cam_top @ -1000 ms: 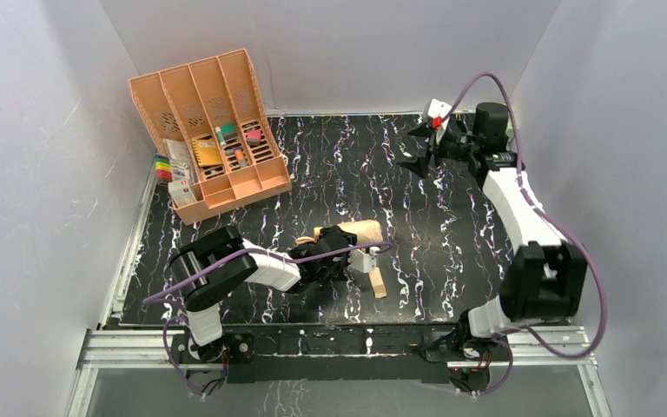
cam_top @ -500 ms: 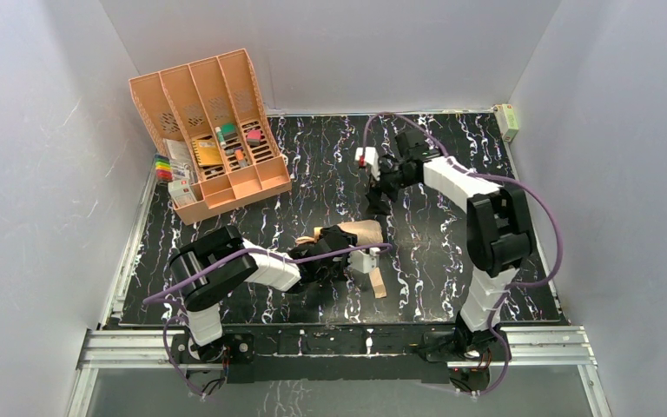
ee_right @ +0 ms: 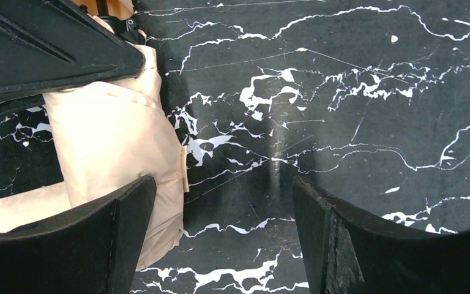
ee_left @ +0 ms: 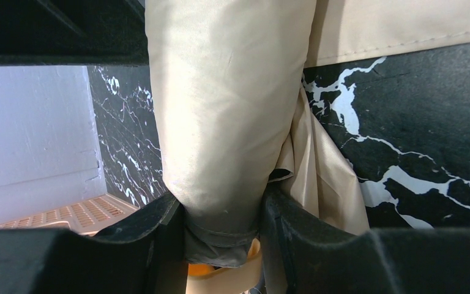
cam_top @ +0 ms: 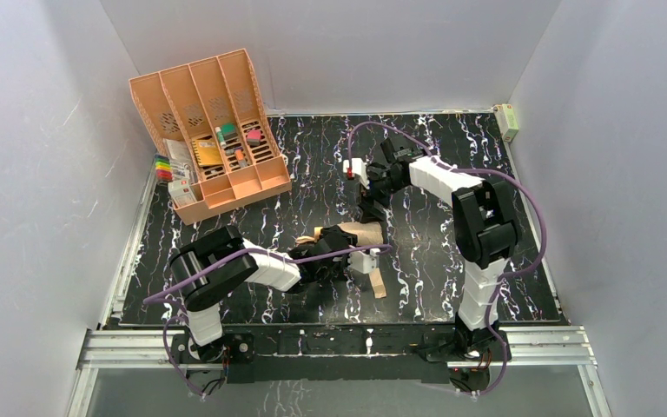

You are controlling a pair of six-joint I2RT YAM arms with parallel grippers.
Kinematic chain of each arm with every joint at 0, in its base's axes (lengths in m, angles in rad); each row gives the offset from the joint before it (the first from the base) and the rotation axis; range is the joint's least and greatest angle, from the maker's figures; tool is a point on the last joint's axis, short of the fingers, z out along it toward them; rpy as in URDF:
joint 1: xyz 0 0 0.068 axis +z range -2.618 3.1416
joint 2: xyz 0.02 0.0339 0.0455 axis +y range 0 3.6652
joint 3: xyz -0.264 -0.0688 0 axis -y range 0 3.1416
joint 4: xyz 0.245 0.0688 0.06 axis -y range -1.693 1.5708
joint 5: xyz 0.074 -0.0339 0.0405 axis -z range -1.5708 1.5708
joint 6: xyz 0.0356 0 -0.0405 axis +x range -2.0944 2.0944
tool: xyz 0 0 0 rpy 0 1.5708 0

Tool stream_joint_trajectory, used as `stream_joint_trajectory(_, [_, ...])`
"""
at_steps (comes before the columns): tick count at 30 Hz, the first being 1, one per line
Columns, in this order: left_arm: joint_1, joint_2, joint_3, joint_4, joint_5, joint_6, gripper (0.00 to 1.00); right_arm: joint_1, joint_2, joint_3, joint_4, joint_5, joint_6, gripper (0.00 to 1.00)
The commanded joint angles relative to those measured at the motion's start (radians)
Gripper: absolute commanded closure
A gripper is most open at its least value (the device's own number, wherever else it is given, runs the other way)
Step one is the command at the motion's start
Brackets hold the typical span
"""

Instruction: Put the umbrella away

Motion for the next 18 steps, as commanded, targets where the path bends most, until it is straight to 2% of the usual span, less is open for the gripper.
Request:
stream_joint_trajectory(1, [-0.014,0.069,-0.056,-0.228,0.154,-0.019,1.0,0.017,0.035,0.048,-0.139,-0.053,-0.072,0.1])
stream_joint_trajectory(4, [-0.015,0.073,-0.053,-0.23,0.154,-0.017,1.0,0.016,0.012,0.058,-0.158,-0.083,-0.07,0.08])
stream_joint_trajectory(10, [-0.014,0.074,-0.054,-0.23,0.15,-0.016,1.0,-0.008,-0.119,0.041,-0.044,-0.211,0.017,0.03])
stream_joint_trajectory(14, [-0.014,0.069,-0.061,-0.222,0.14,-0.014,1.0,-0.01,-0.132,0.061,-0.131,-0.257,-0.036,0.01])
stream_joint_trajectory(18, [-0.014,0.068,-0.063,-0.22,0.139,-0.012,1.0,-0.008,-0.073,0.083,-0.22,-0.195,-0.068,0.02])
